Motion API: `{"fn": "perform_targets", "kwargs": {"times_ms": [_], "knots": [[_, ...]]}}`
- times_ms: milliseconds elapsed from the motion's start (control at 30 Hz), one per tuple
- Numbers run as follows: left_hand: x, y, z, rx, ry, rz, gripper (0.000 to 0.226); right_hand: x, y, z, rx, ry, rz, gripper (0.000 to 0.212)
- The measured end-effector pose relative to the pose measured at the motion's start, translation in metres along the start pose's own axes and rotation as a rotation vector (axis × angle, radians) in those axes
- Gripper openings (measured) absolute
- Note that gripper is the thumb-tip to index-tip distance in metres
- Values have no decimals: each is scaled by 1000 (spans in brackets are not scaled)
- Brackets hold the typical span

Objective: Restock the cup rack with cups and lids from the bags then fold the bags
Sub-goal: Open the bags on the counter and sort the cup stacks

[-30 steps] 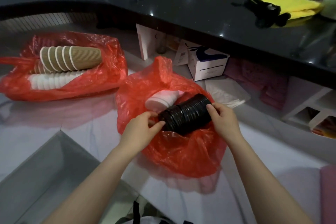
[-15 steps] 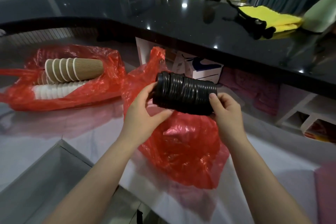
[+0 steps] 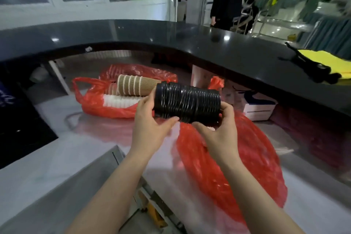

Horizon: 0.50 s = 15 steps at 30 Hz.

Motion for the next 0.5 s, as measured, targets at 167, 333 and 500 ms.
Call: {"fn": "perform_targets", "kwargs": {"times_ms": [167, 333, 500], "knots": [[6, 78, 19, -53, 21, -146, 87, 22, -77, 35, 23, 91, 63, 64], [28, 165, 35, -42, 86, -244, 85, 50, -150, 63, -46, 100, 202, 58], [51, 244, 44, -144, 56, -333, 69, 74, -216, 80, -264, 20, 355, 66]]}}
Point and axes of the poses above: each hand's wrist, its own x-axis away from the middle knuckle, its own y-axis out of the back of the hand, z = x × y, the point moved 3 cm from there along -x, towards the middle knuckle, and after that the axes turned 10 degrees about -y, right-handed, at the moved point
